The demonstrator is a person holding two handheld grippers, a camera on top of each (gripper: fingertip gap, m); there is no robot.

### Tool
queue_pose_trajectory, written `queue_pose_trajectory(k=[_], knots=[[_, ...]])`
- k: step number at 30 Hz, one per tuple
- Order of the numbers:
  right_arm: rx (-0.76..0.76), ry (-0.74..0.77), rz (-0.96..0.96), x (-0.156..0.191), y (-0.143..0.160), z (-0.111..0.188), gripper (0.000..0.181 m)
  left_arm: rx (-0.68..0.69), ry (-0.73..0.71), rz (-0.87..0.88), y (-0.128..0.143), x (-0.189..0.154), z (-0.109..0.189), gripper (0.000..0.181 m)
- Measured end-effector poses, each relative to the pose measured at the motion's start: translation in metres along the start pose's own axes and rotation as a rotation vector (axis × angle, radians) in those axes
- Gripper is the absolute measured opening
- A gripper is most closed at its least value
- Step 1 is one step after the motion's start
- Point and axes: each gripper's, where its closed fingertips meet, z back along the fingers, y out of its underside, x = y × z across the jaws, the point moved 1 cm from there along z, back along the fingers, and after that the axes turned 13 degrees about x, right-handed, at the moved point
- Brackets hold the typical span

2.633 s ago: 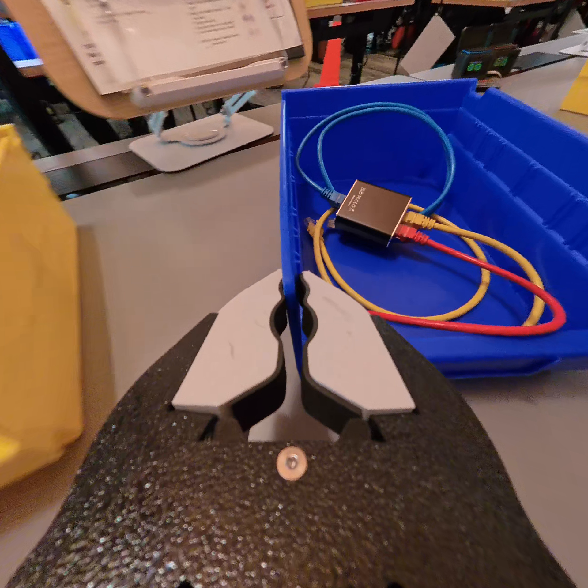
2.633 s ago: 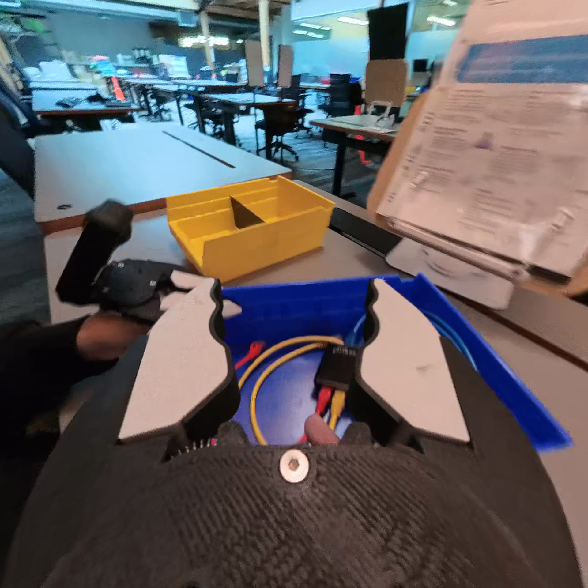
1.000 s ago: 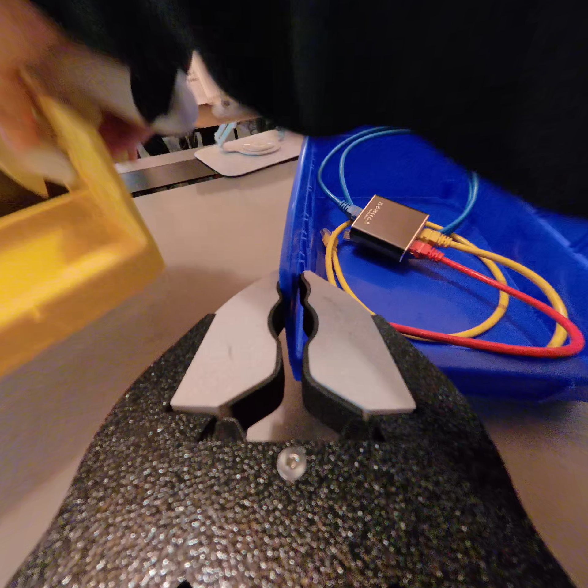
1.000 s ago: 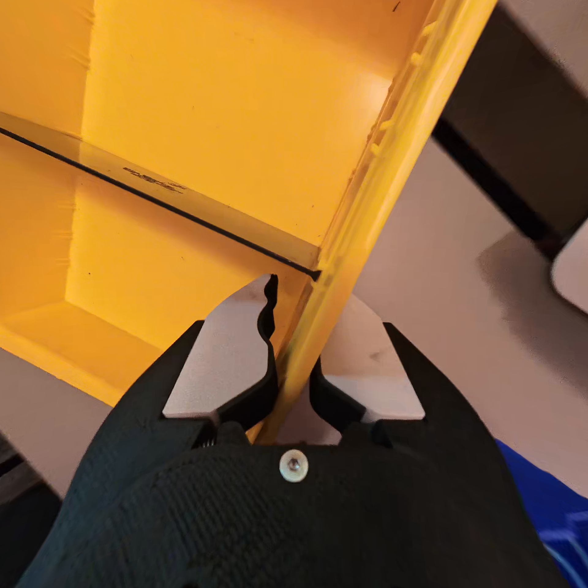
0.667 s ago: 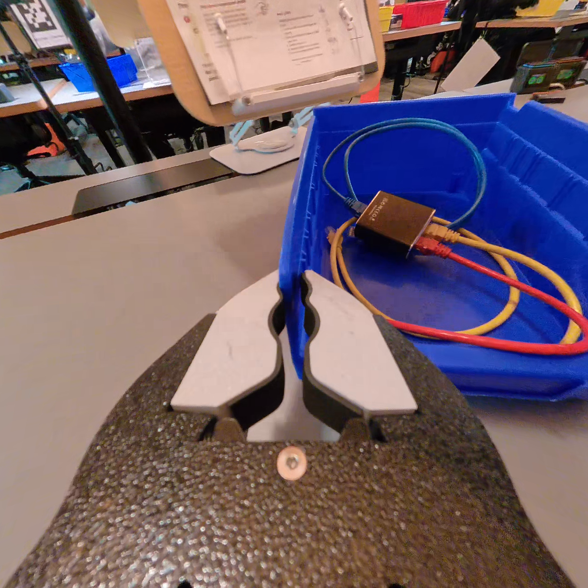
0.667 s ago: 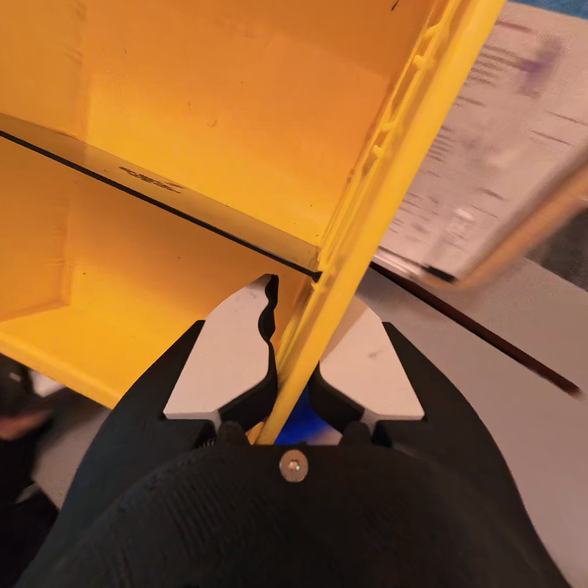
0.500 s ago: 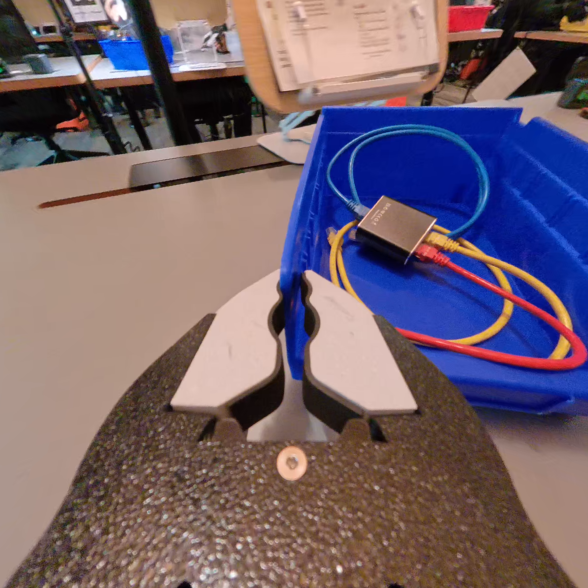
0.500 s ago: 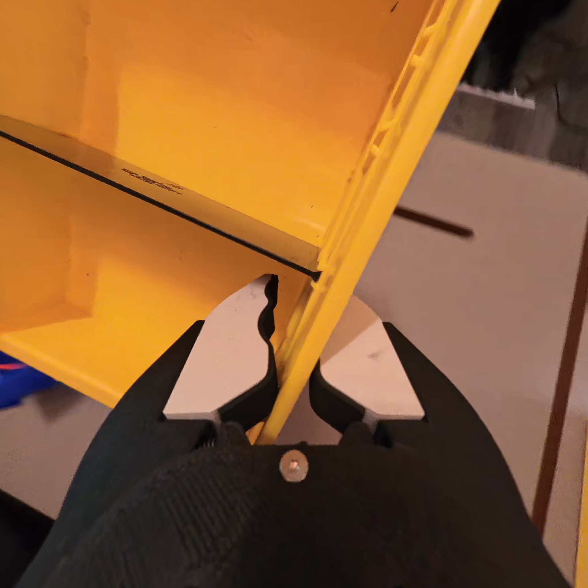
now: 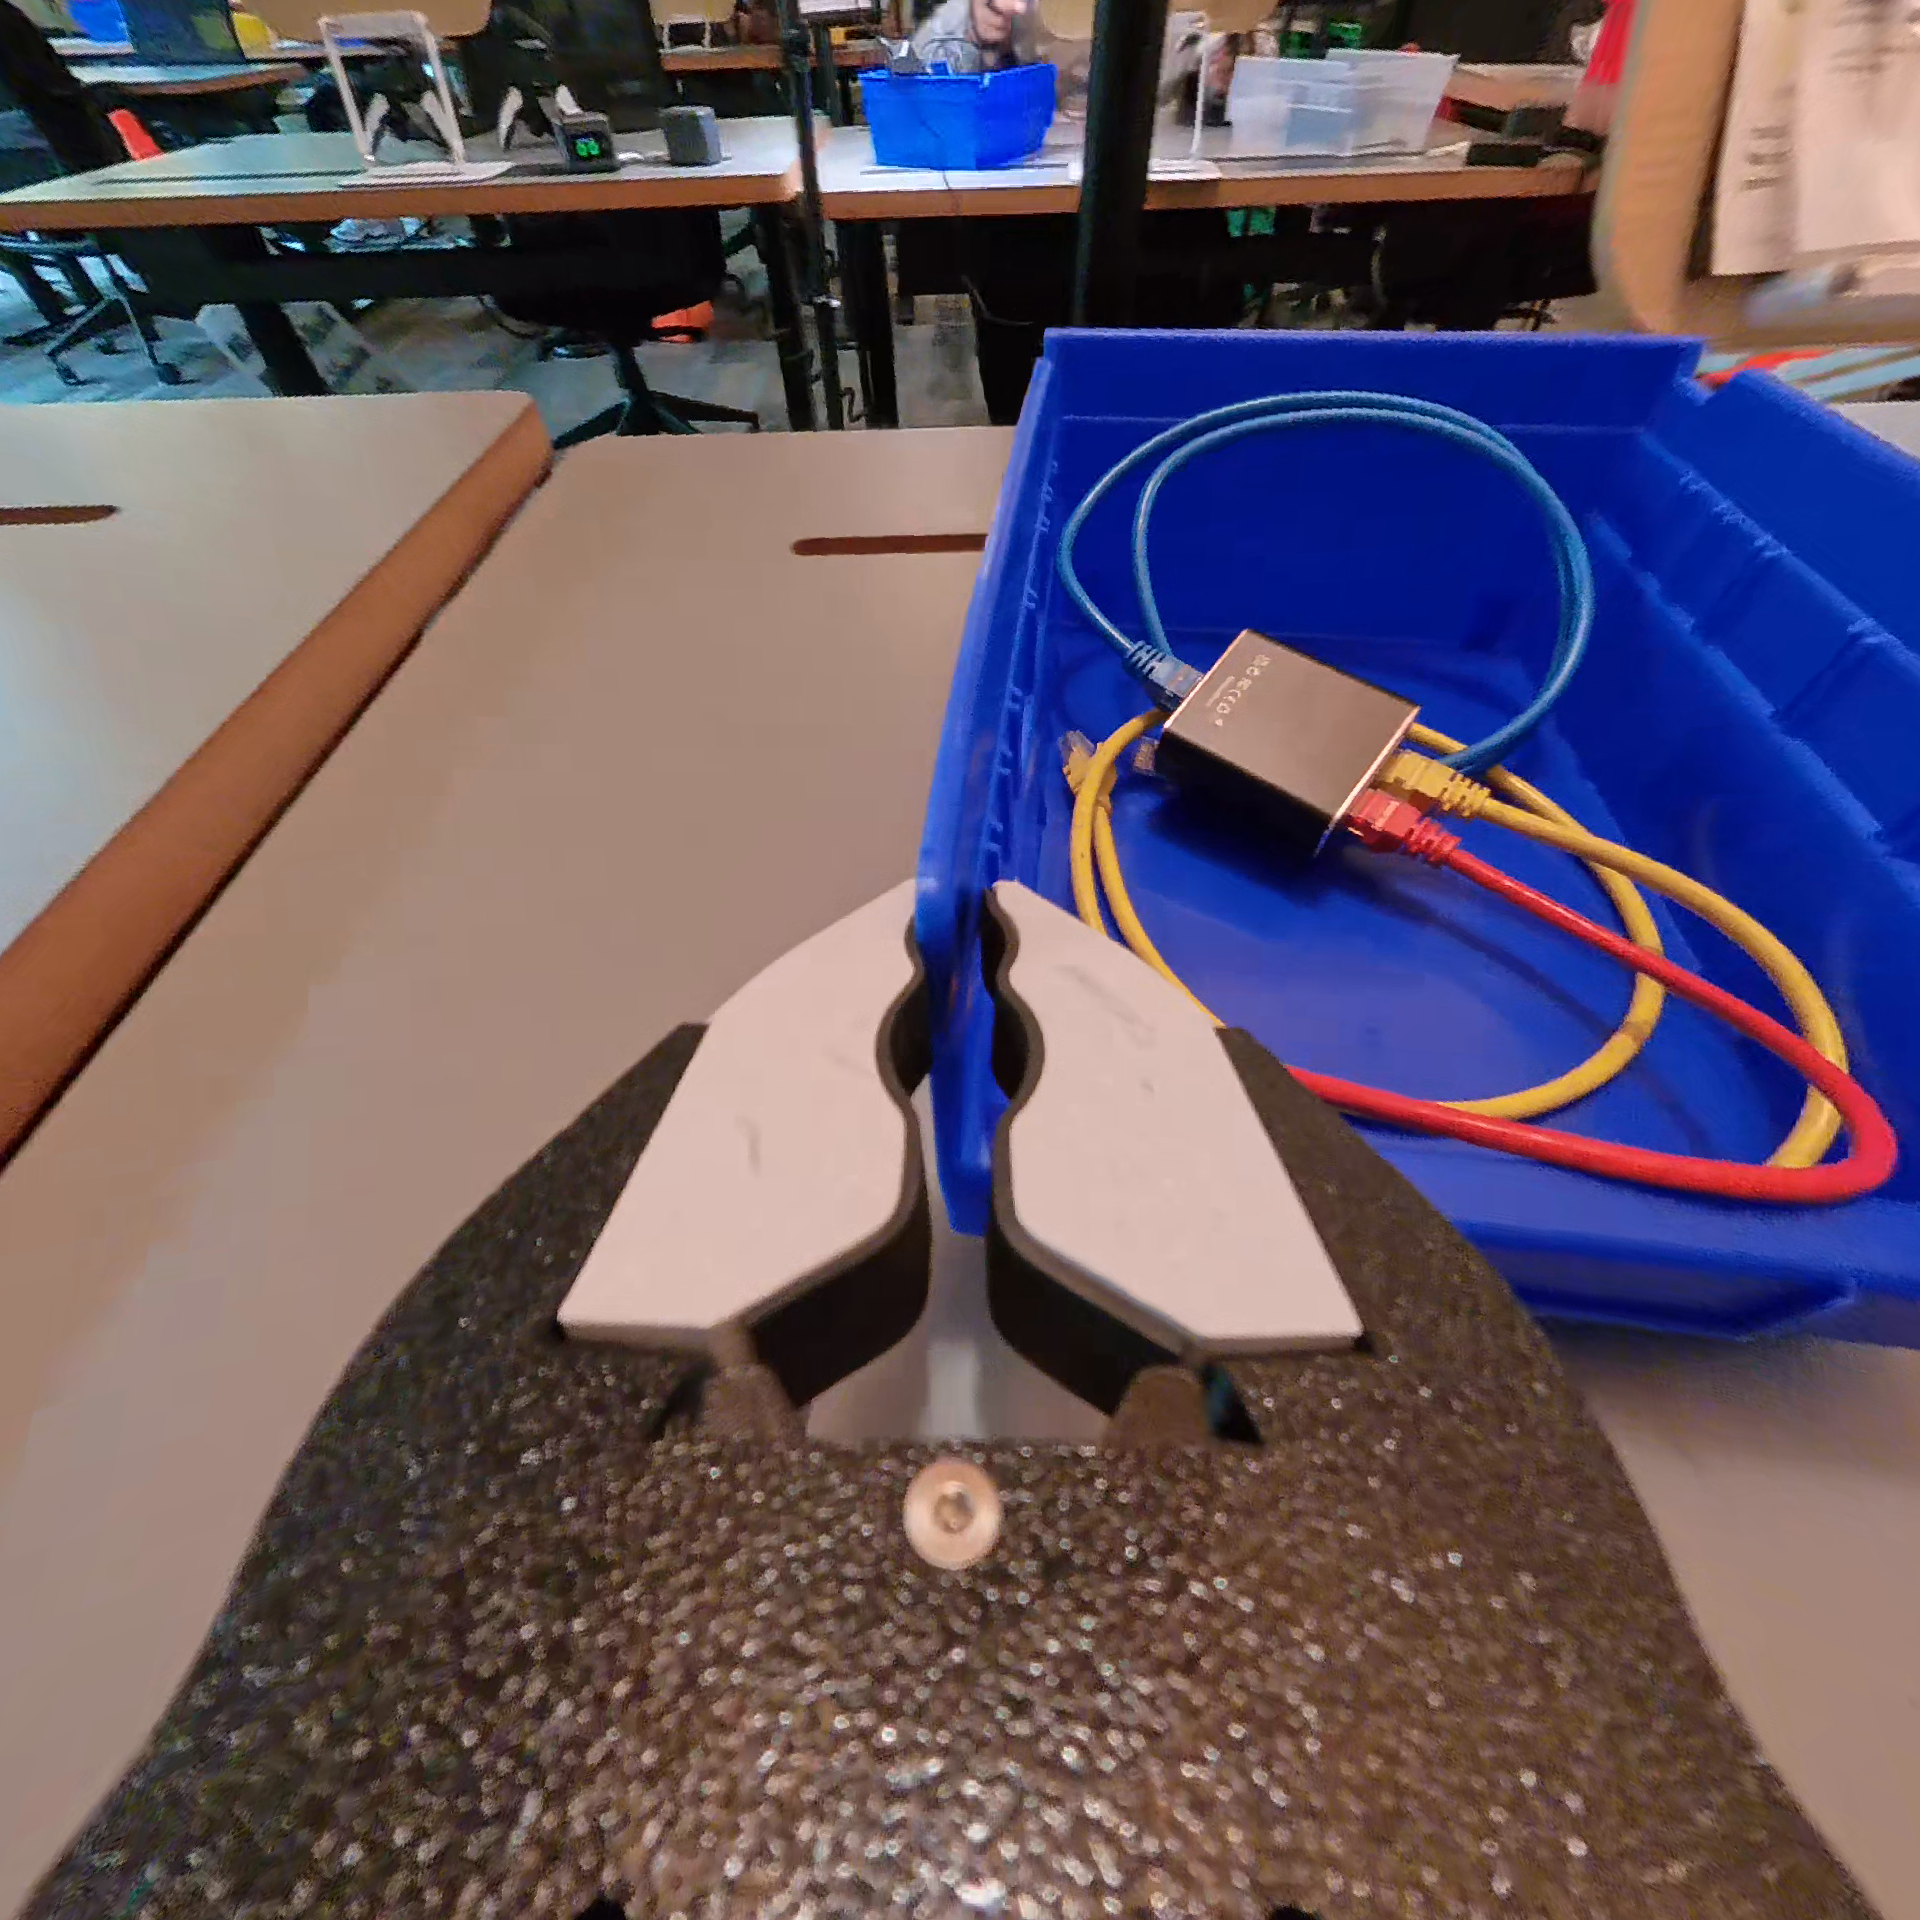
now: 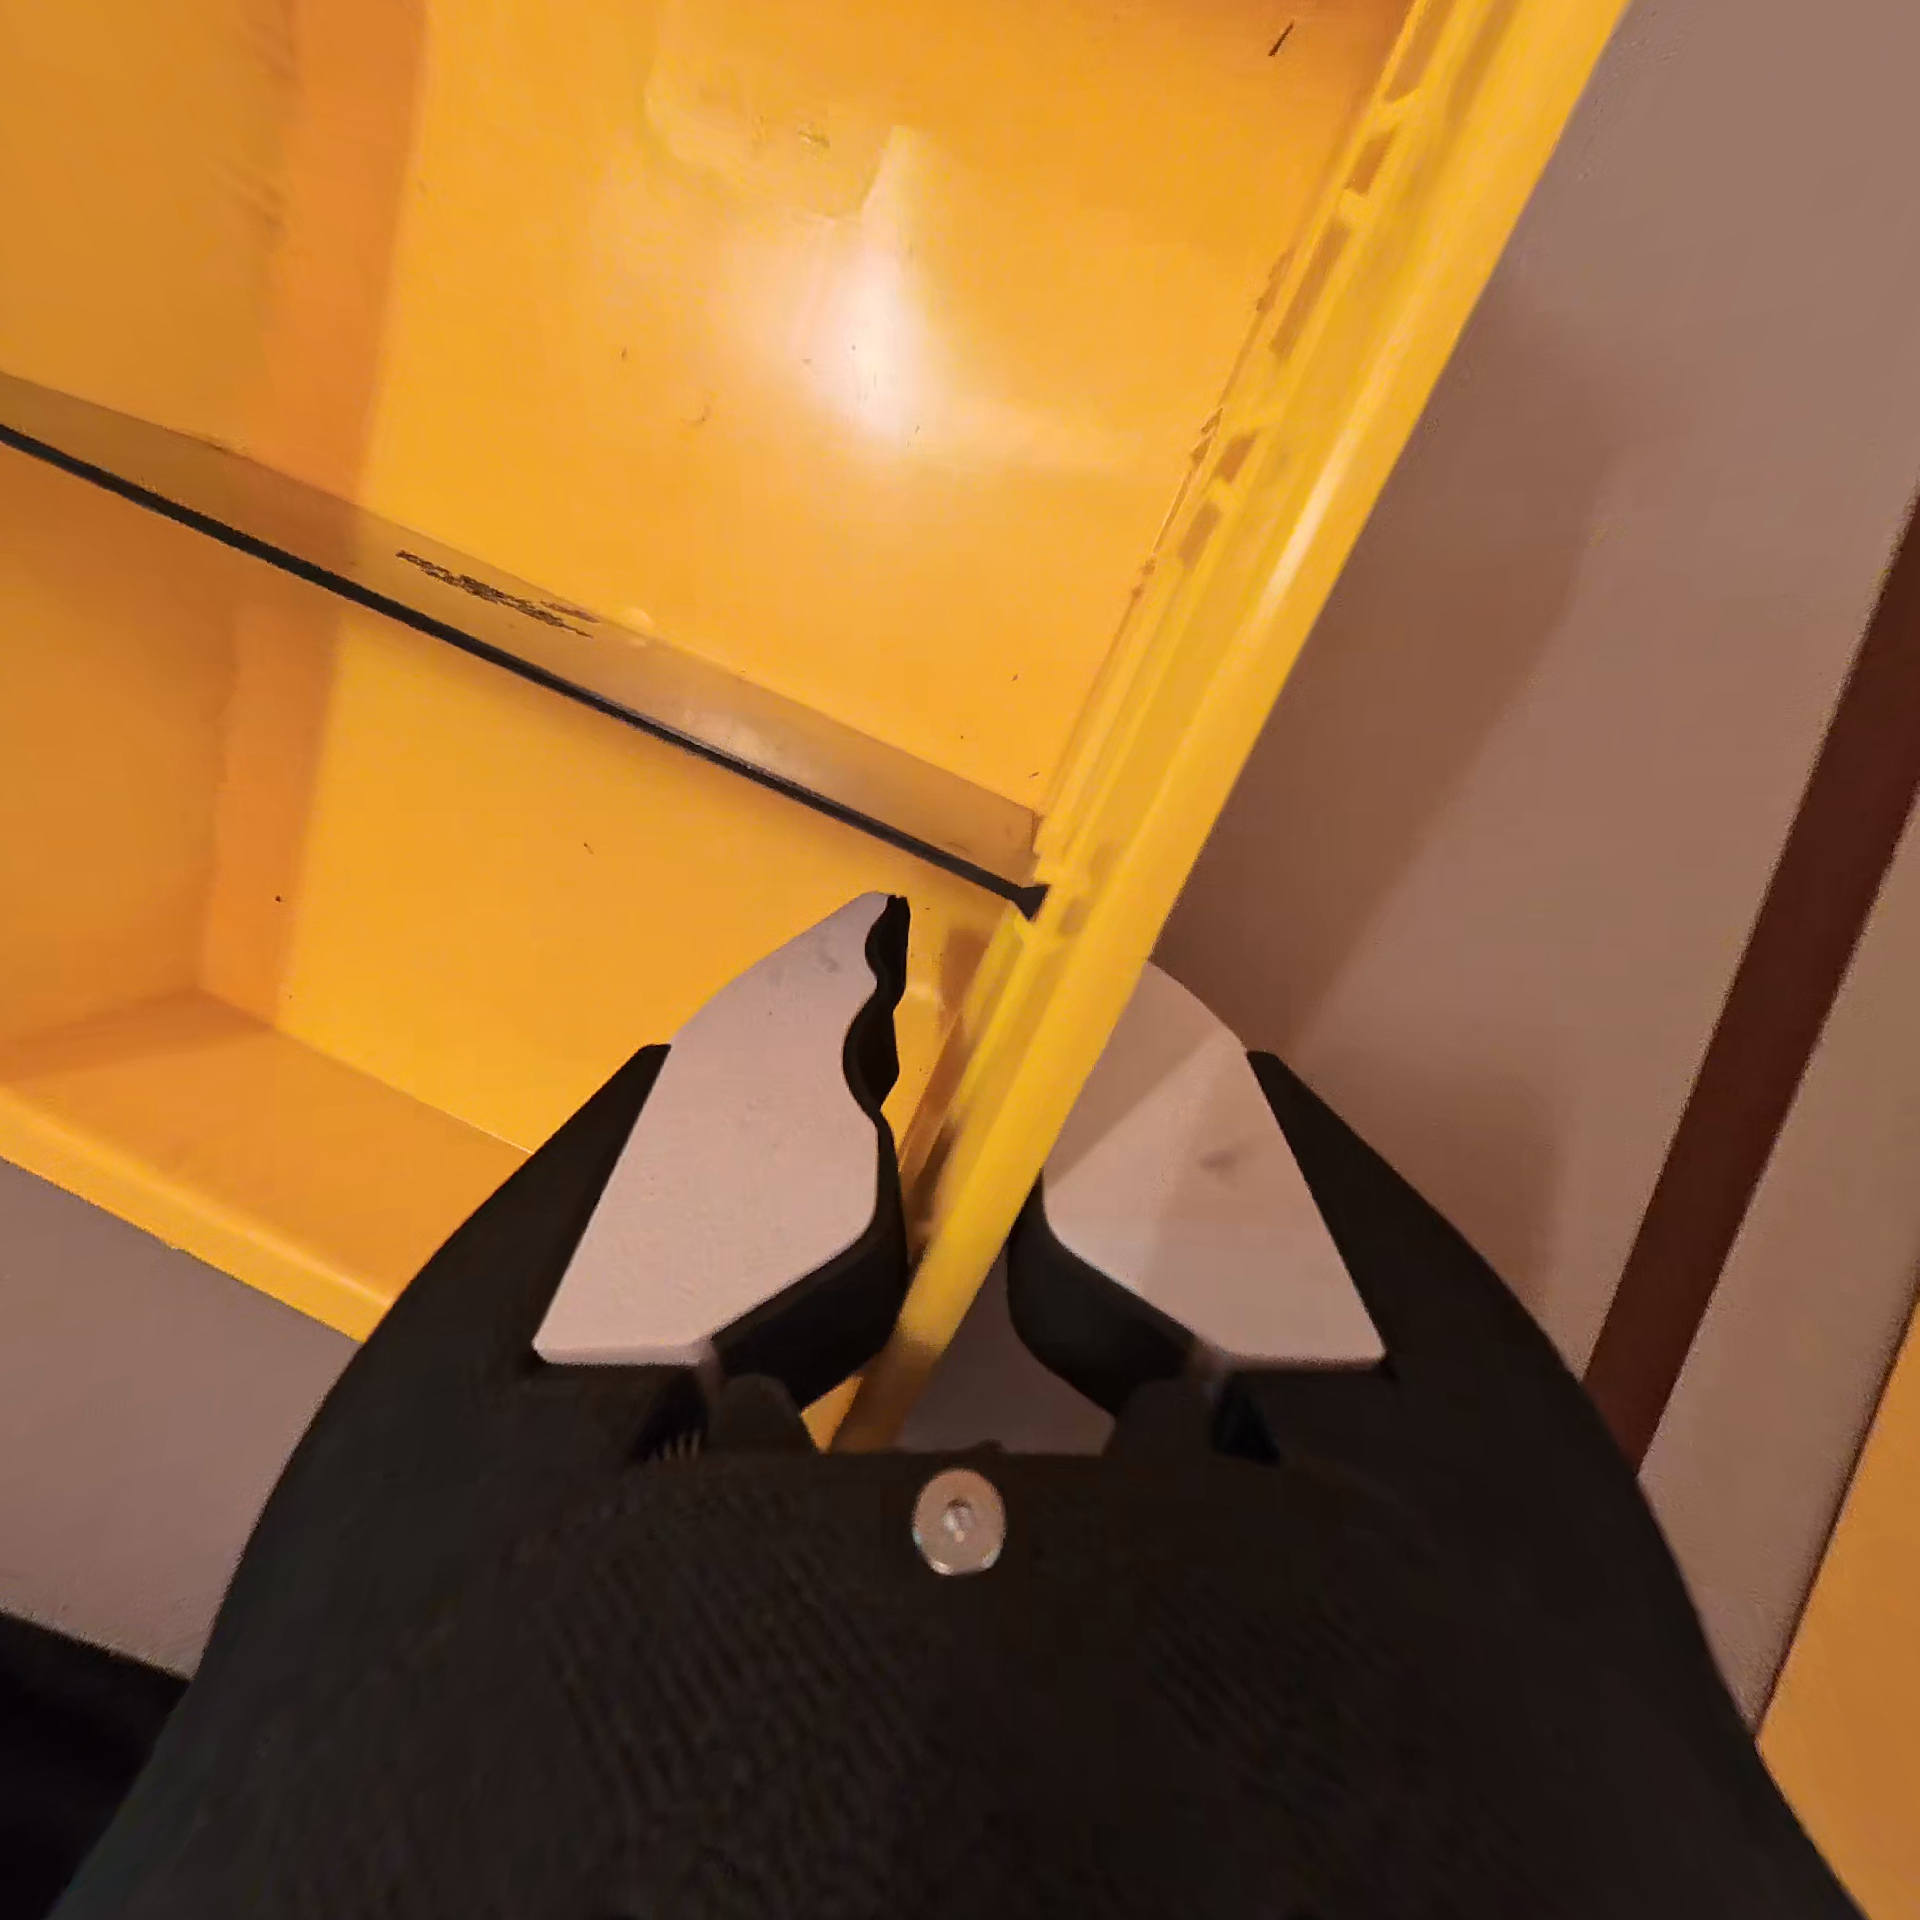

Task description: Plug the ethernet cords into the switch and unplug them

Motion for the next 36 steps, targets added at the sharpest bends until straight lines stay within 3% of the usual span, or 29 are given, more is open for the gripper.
queue_pose_trajectory(k=[5, 11, 17, 18, 20, 22, 24, 27, 29, 31, 34, 36], knots=[[0.105, -0.022, 0.121, -0.004, -0.022, -0.015, 0.019, -0.004, -0.063, 0.056, -0.005, 0.017, -0.010, 0.007], [-0.035, 0.095, 0.222, -0.018, -0.067, -0.014, 0.027, -0.004, -0.191, 0.082, -0.003, 0.020, -0.006, 0.007], [-0.143, 0.252, 0.258, -0.020, -0.076, 0.006, 0.043, 0.022, -0.158, 0.054, -0.005, 0.034, -0.011, 0.006], [-0.165, 0.322, 0.256, -0.024, -0.075, 0.016, 0.062, 0.053, -0.128, 0.052, -0.006, 0.034, -0.010, 0.006], [-0.273, 0.468, 0.251, -0.024, -0.075, 0.051, 0.086, 0.092, -0.176, 0.096, -0.015, 0.041, 0.003, 0.032], [-0.425, 0.535, 0.260, -0.006, -0.072, 0.088, 0.095, 0.066, -0.178, 0.130, -0.039, 0.031, 0.023, 0.045], [-0.551, 0.510, 0.309, 0.027, -0.067, 0.112, 0.095, -0.011, -0.099, 0.114, -0.073, -0.001, 0.039, 0.047], [-0.625, 0.434, 0.382, 0.079, -0.056, 0.122, 0.096, 0.038, 0.102, 0.097, -0.104, -0.061, 0.036, 0.053], [-0.635, 0.390, 0.430, 0.111, -0.046, 0.118, 0.095, 0.120, 0.277, 0.195, -0.114, -0.091, 0.017, 0.074], [-0.646, 0.372, 0.493, 0.139, -0.035, 0.111, 0.094, 0.240, 0.337, 0.308, -0.112, -0.096, -0.014, 0.075], [-0.678, 0.360, 0.561, 0.172, -0.019, 0.102, 0.093, 0.460, 0.229, 0.490, -0.090, -0.081, -0.063, 0.097], [-0.705, 0.344, 0.593, 0.189, -0.011, 0.096, 0.092, 0.523, 0.118, 0.585, -0.080, -0.067, -0.087, 0.097]])
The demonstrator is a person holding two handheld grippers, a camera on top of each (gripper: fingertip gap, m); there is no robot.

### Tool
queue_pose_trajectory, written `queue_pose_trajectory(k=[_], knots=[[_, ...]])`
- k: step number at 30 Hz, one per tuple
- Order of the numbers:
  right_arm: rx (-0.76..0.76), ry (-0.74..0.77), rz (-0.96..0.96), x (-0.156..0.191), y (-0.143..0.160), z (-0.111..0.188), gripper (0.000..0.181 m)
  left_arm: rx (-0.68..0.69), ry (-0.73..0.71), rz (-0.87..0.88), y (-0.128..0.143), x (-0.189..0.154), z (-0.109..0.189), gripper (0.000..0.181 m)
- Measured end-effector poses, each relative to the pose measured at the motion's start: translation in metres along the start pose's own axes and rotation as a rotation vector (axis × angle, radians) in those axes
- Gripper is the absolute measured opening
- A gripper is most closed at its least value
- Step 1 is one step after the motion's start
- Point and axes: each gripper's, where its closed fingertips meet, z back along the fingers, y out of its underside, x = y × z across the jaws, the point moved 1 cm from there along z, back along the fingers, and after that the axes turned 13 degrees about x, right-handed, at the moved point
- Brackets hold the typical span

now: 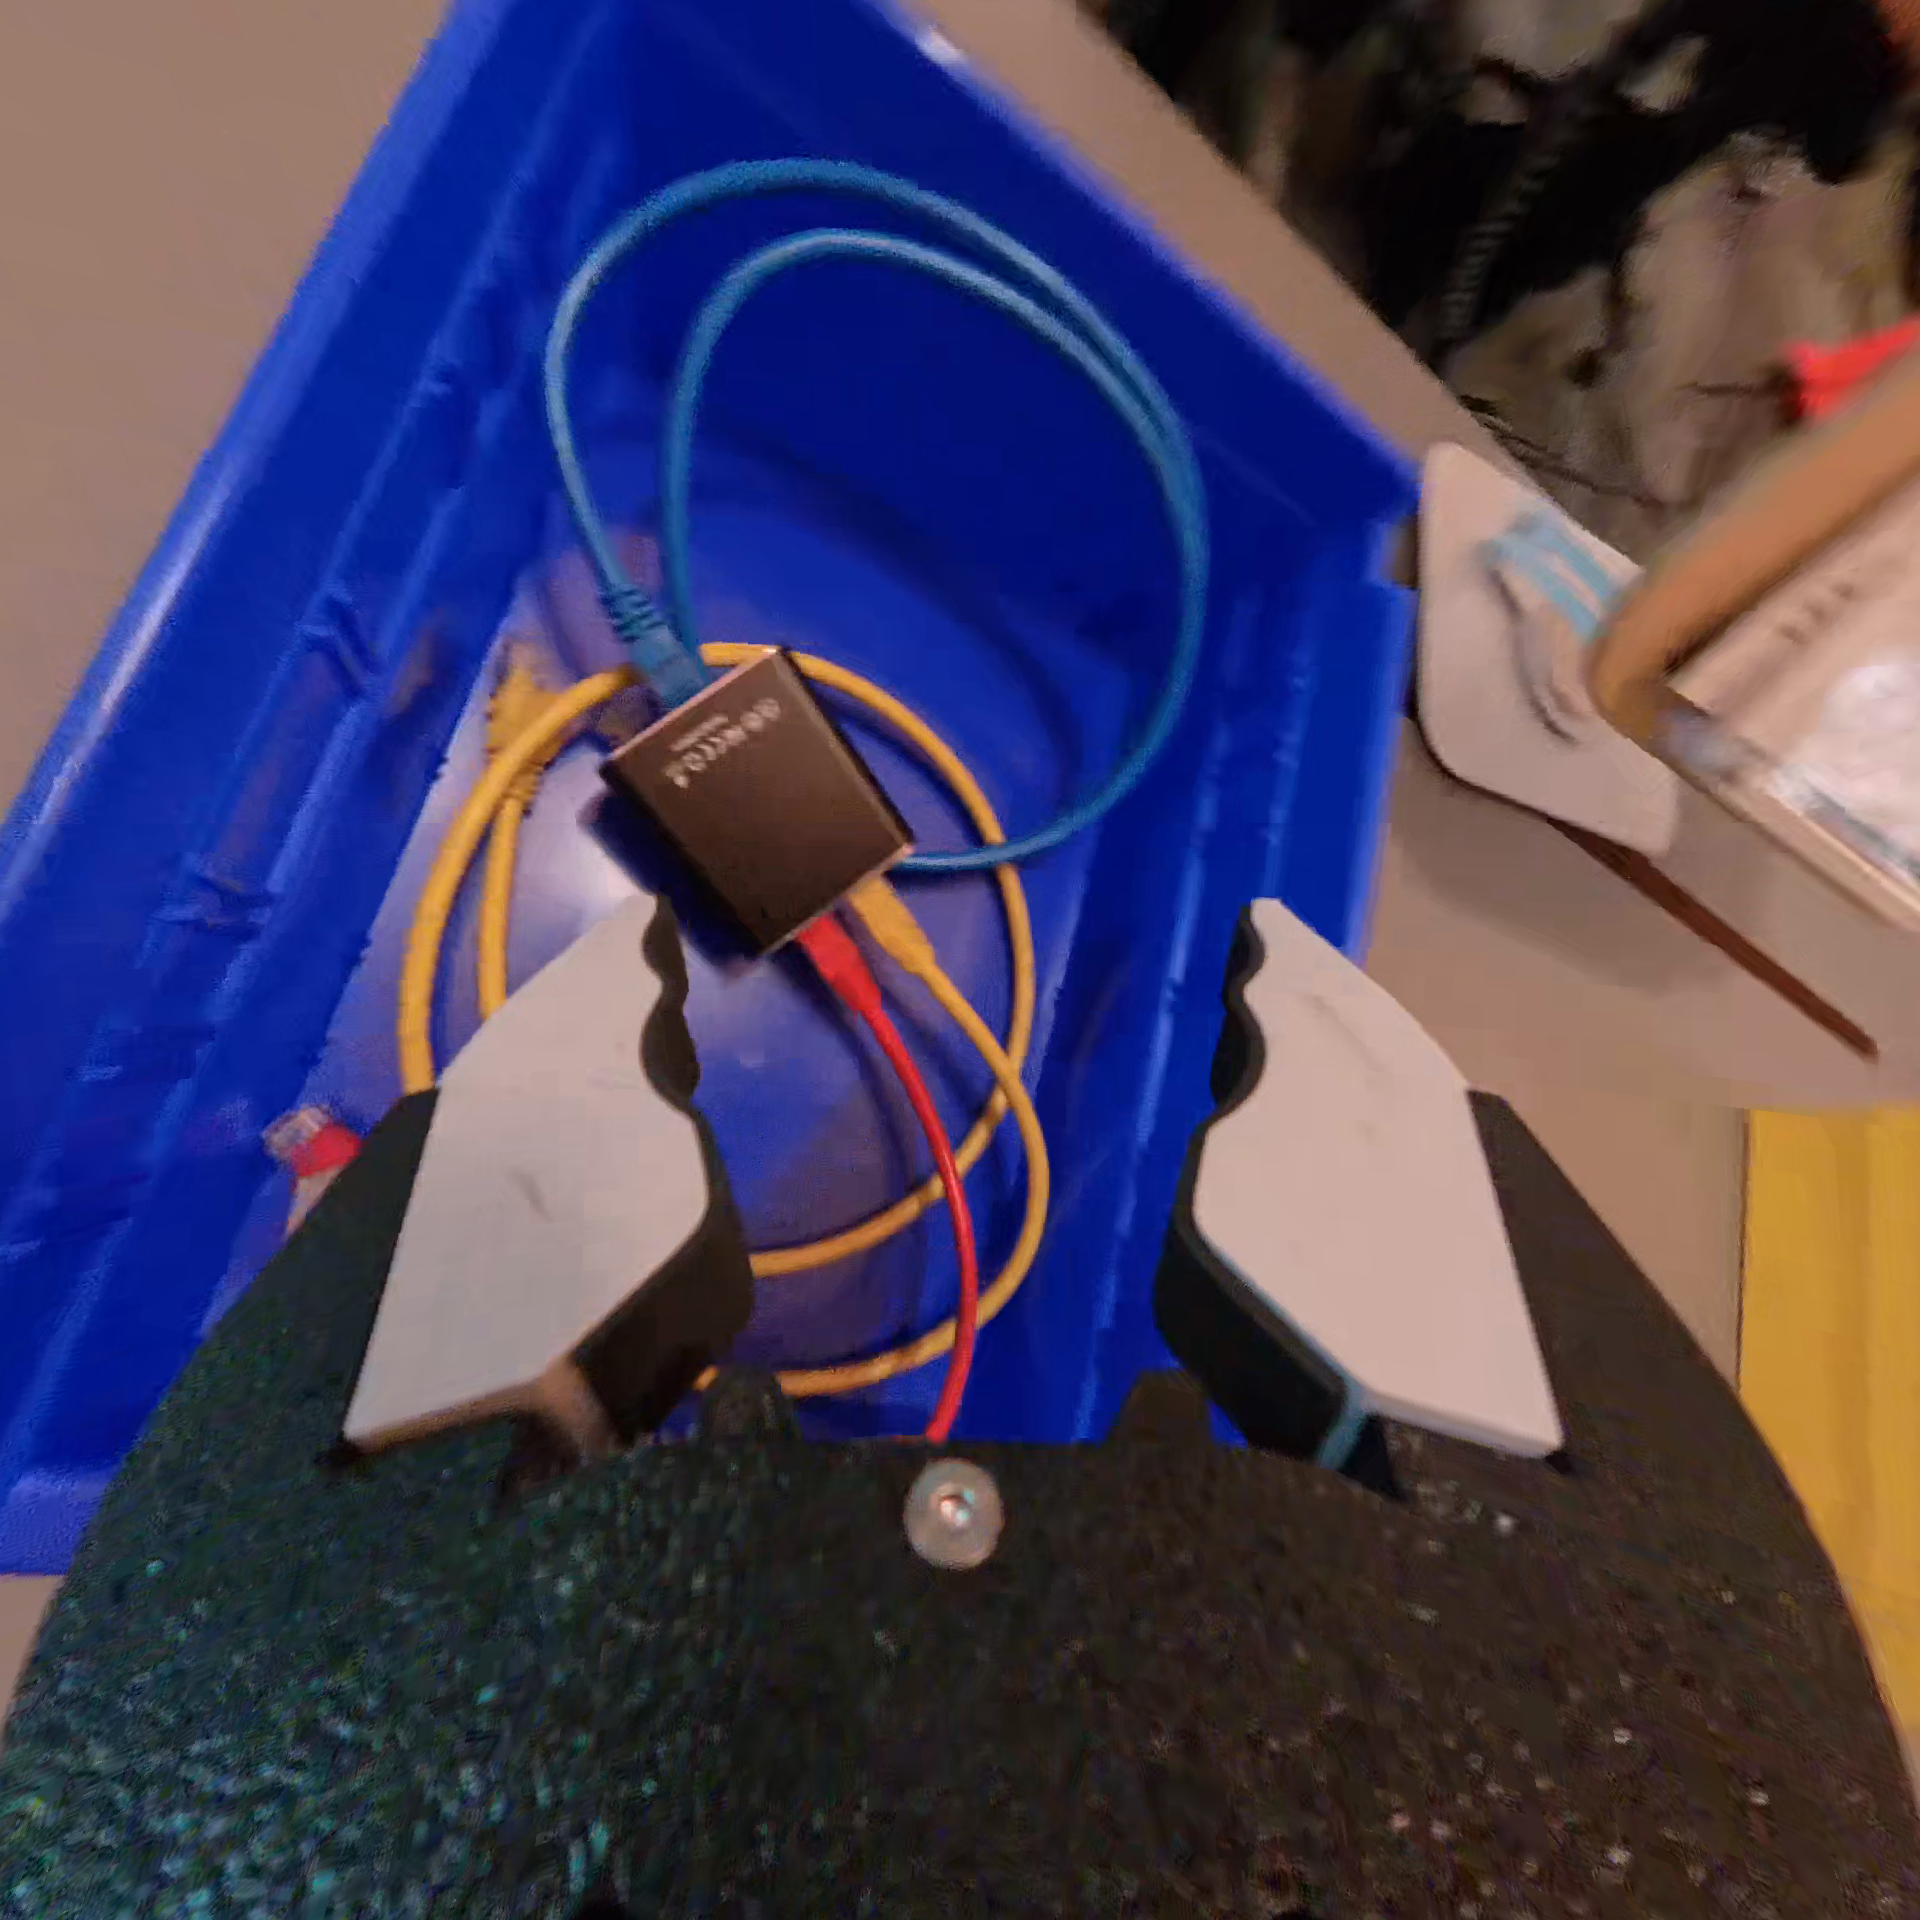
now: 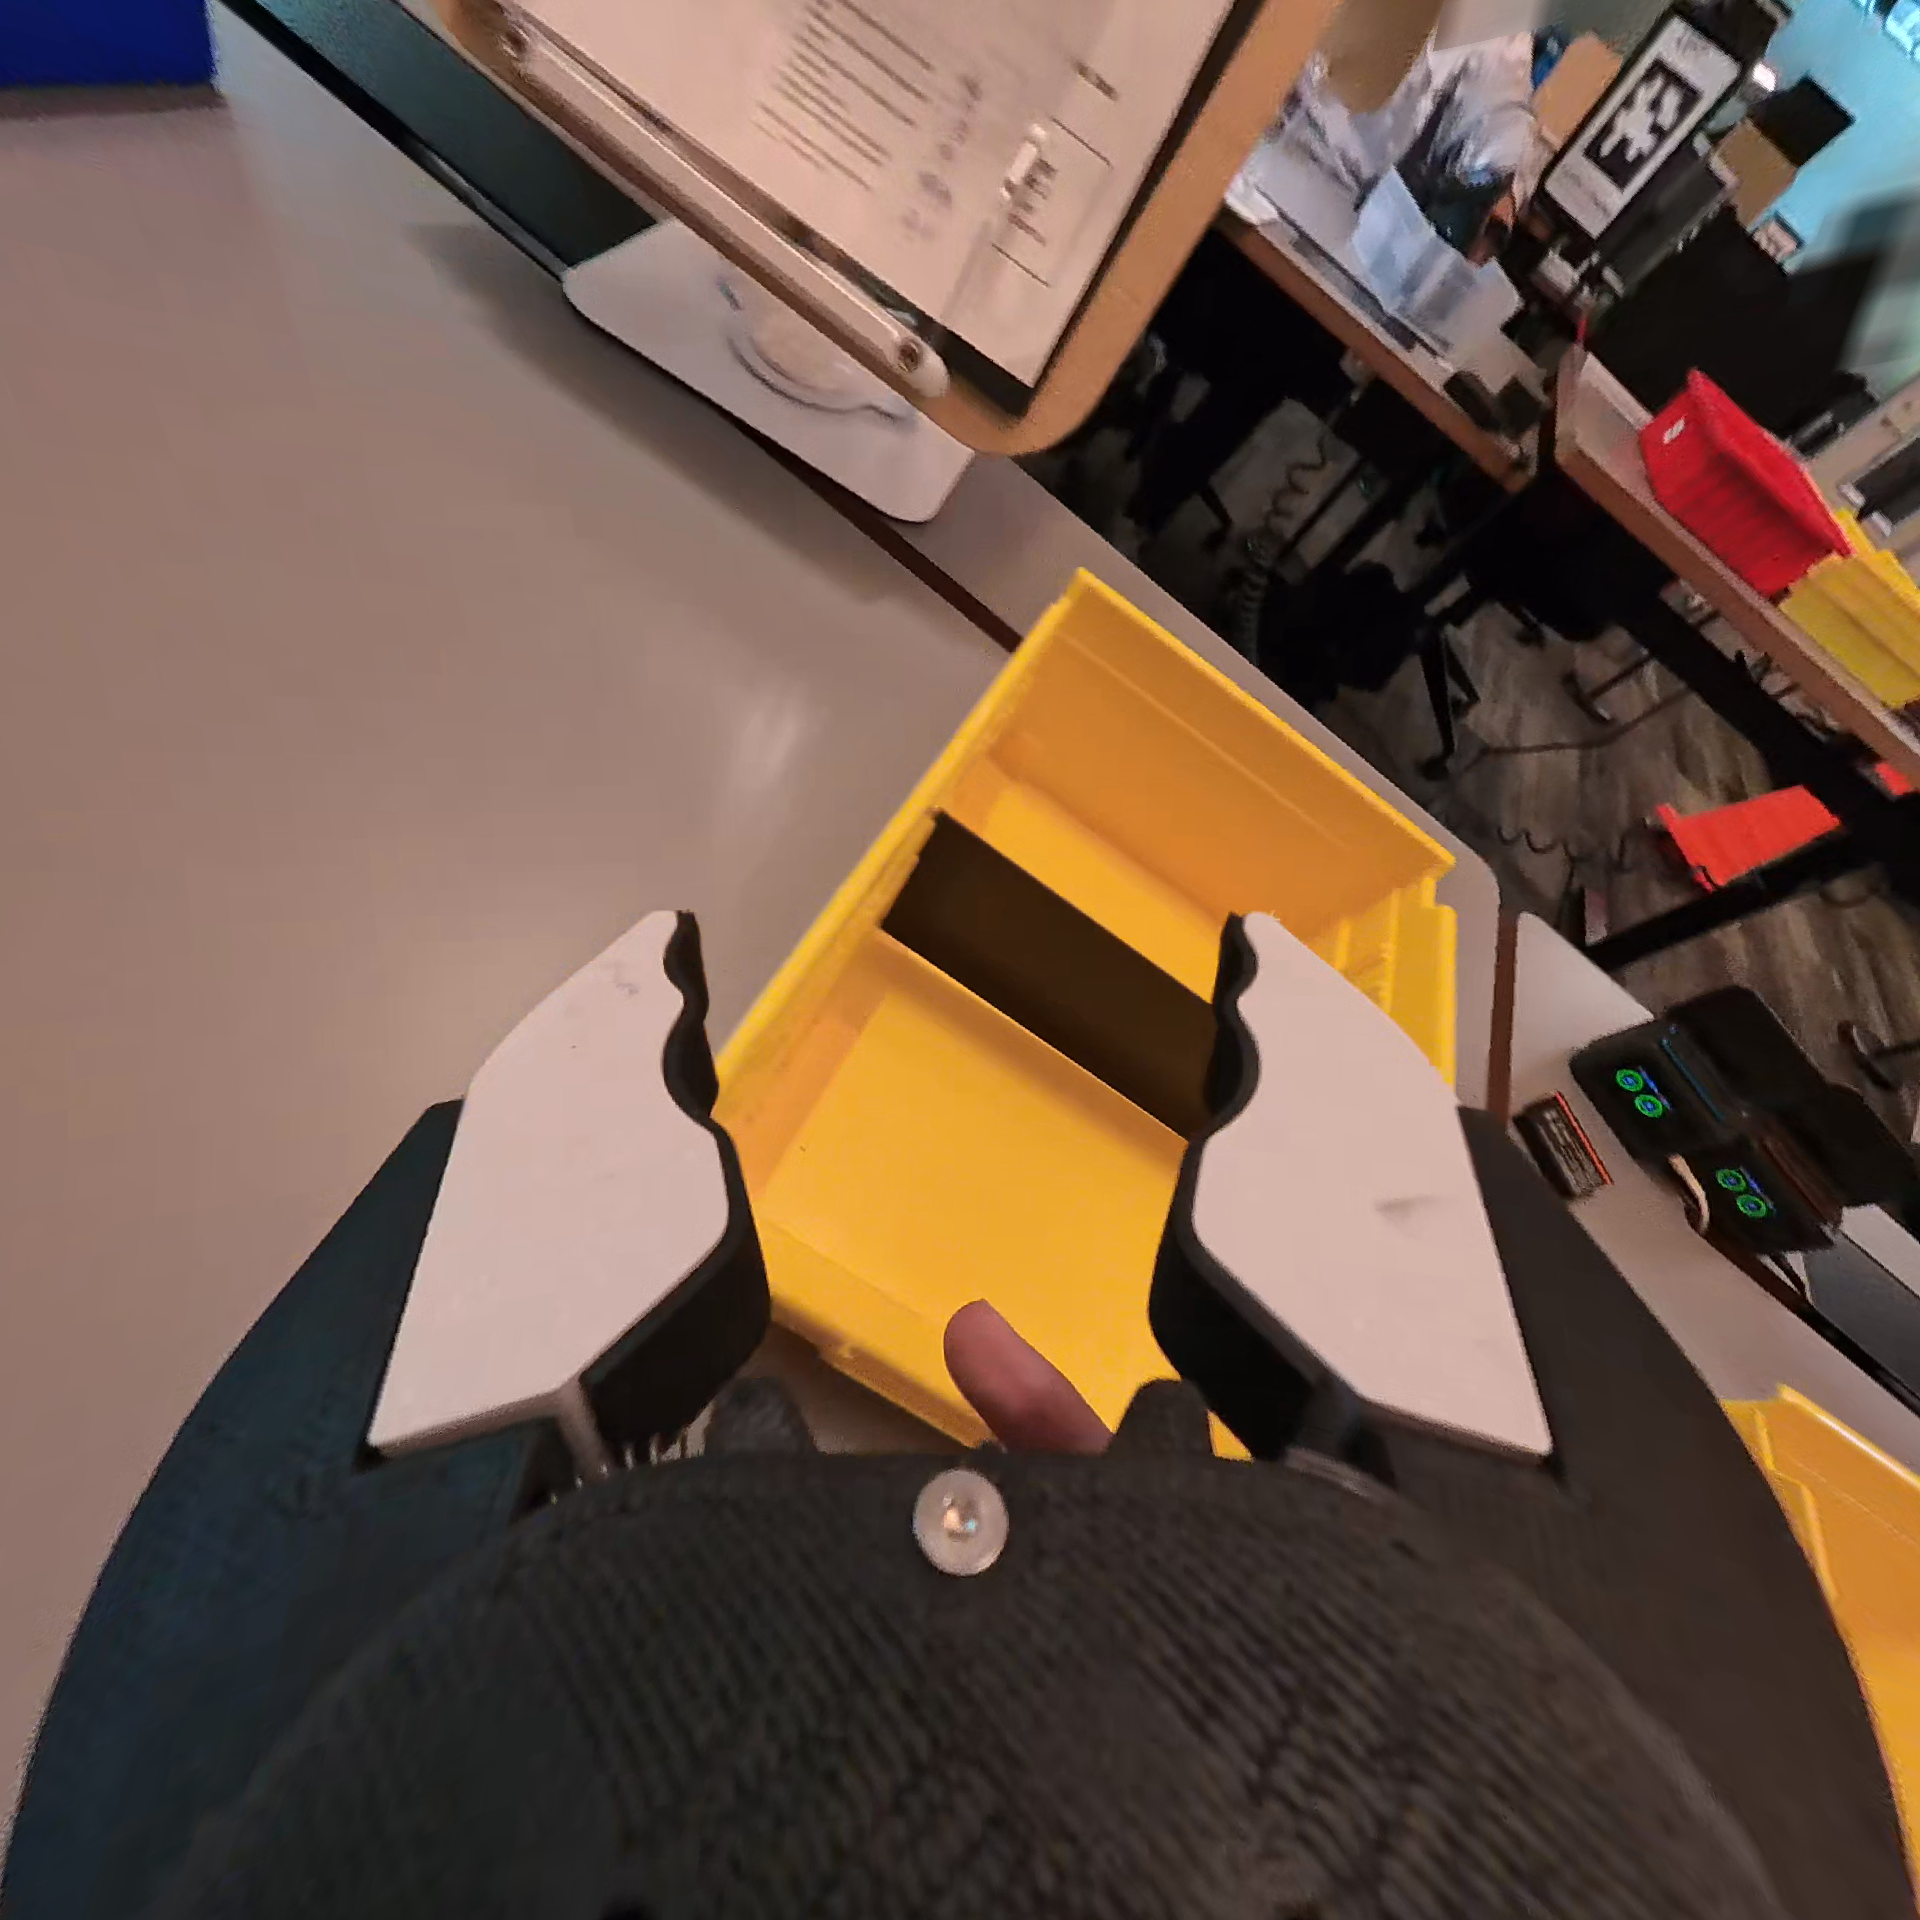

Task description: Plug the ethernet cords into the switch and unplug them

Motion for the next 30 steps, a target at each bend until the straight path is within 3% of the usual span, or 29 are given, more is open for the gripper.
queue_pose_trajectory(k=[3, 5, 10, 14, 17, 20, 25, 30], knots=[[-0.037, -0.002, 0.001, 0.015, 0.000, 0.000, 0.091, 0.020, -0.044, 0.102, -0.012, 0.004, -0.023, 0.100], [-0.053, -0.024, 0.033, 0.023, -0.001, -0.001, 0.090, 0.027, -0.152, 0.164, -0.015, 0.019, -0.037, 0.104], [-0.046, -0.003, 0.061, 0.021, -0.001, -0.003, 0.090, 0.113, -0.303, 0.310, 0.003, 0.046, -0.072, 0.104], [-0.049, -0.031, 0.062, 0.022, 0.004, -0.005, 0.088, 0.071, -0.418, 0.251, 0.000, 0.058, -0.079, 0.089], [-0.042, -0.030, 0.069, 0.021, 0.007, -0.005, 0.087, 0.037, -0.392, 0.189, -0.003, 0.058, -0.080, 0.072], [-0.052, -0.029, 0.068, 0.020, 0.006, -0.004, 0.086, 0.101, -0.329, 0.101, -0.001, 0.052, -0.080, 0.070], [-0.081, -0.035, 0.065, 0.022, 0.002, 0.003, 0.085, 0.136, -0.326, -0.157, -0.005, 0.038, -0.056, 0.069], [-0.117, -0.024, 0.065, 0.025, -0.005, 0.017, 0.084, 0.017, -0.456, -0.498, -0.029, -0.004, 0.008, 0.067]])
